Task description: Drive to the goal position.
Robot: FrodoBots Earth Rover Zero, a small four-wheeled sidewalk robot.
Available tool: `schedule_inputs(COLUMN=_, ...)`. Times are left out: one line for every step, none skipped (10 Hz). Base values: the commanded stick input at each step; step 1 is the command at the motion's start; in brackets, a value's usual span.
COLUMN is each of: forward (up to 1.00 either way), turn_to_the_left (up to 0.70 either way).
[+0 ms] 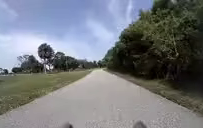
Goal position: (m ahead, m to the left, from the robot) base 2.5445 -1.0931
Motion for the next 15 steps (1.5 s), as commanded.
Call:
schedule_inputs(forward=0.70, turn_to_the_left=0.00)
schedule_inputs(forward=0.70, turn_to_the_left=0.00)
schedule_inputs(forward=0.70, turn_to_the_left=0.00)
schedule_inputs(forward=0.70, turn_to_the_left=0.00)
schedule_inputs(forward=0.70, turn_to_the_left=0.00)
schedule_inputs(forward=0.70, turn_to_the_left=0.00)
schedule_inputs(forward=0.70, turn_to_the_left=0.00)
schedule_inputs(forward=0.70, turn_to_the_left=0.00)
schedule_inputs(forward=0.70, turn_to_the_left=0.00)
schedule_inputs(forward=0.70, turn_to_the_left=0.00)
schedule_inputs(forward=0.70, turn_to_the_left=0.00)
schedule_inputs(forward=0.70, turn_to_the_left=0.00)
schedule_inputs(forward=0.70, turn_to_the_left=0.00)
schedule_inputs(forward=0.70, turn_to_the_left=0.00)
schedule_inputs(forward=0.70, turn_to_the_left=0.00)
